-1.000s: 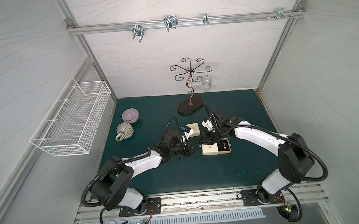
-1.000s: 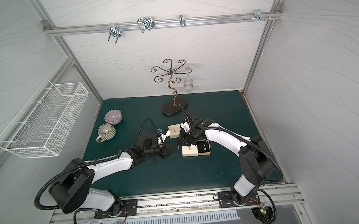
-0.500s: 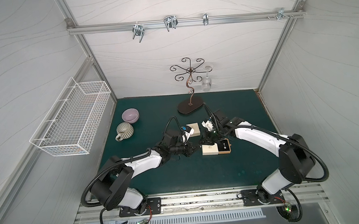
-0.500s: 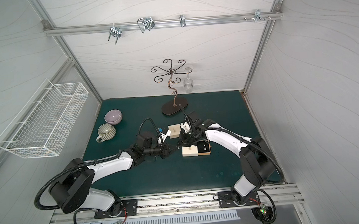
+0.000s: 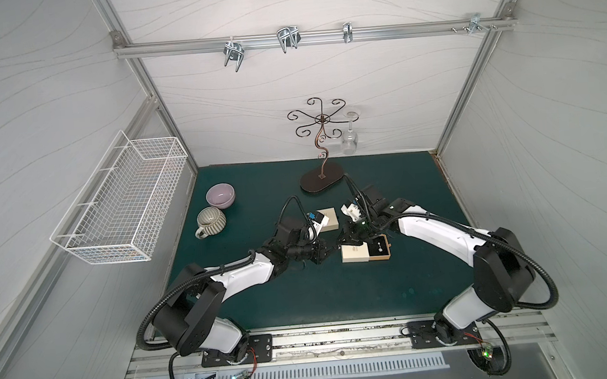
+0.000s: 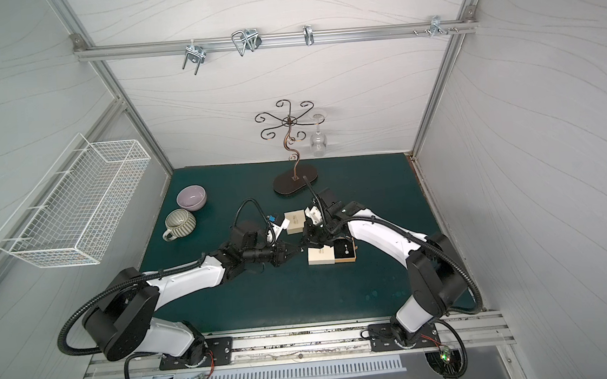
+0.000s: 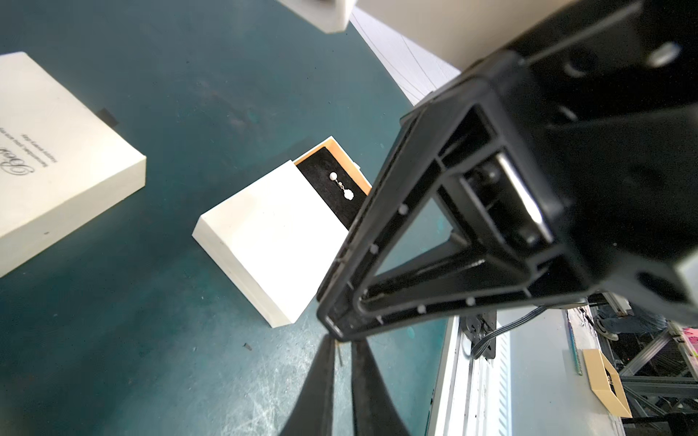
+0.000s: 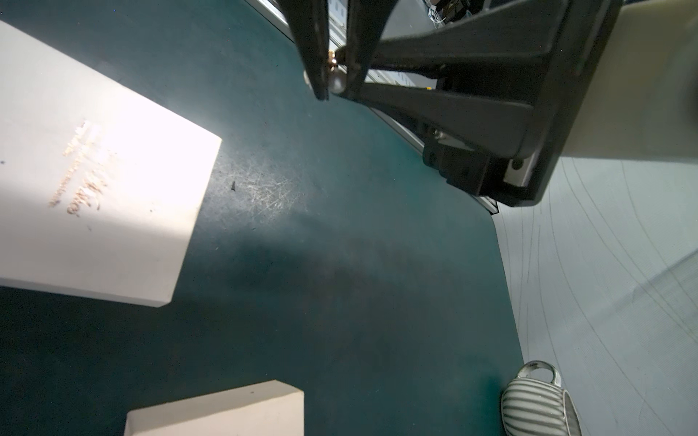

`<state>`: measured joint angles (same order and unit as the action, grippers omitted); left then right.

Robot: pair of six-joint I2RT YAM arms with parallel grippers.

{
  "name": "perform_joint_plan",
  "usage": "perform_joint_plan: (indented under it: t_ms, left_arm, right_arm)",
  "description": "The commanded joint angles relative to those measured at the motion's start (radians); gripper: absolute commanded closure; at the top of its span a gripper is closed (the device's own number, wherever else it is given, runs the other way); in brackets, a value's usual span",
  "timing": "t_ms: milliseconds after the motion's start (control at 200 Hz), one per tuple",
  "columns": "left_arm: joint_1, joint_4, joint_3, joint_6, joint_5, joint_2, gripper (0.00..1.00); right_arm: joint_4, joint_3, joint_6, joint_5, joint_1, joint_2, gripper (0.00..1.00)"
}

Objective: Place the earrings into the drawer-style jewelry box
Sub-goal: Pick up the earring from the center of the board.

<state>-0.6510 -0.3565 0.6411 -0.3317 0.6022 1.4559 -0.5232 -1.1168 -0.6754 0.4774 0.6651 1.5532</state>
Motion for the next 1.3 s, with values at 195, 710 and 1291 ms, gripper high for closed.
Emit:
perform_joint_plan:
  t_ms: [195,710,1291]
  left_arm:
    - [-0.004,-0.025,0.041,0.029,0.017,-0.011,0.94]
    - [-0.005,-0.017,0.052,0.032,0.056,-0.034,1.0]
    - [-0.02,0.107,0.075,0.168,0.151,-0.174,1.0]
  right_arm:
    - [-0.006,0.018,0.022,0.023,-0.006,-0.052,0.89]
    - [0.115,0.089,0.058,0.085,-0.042,-0.158,0.76]
    - [0.3,0.235,0.187,0.274,-0.111,-0.363,0.73]
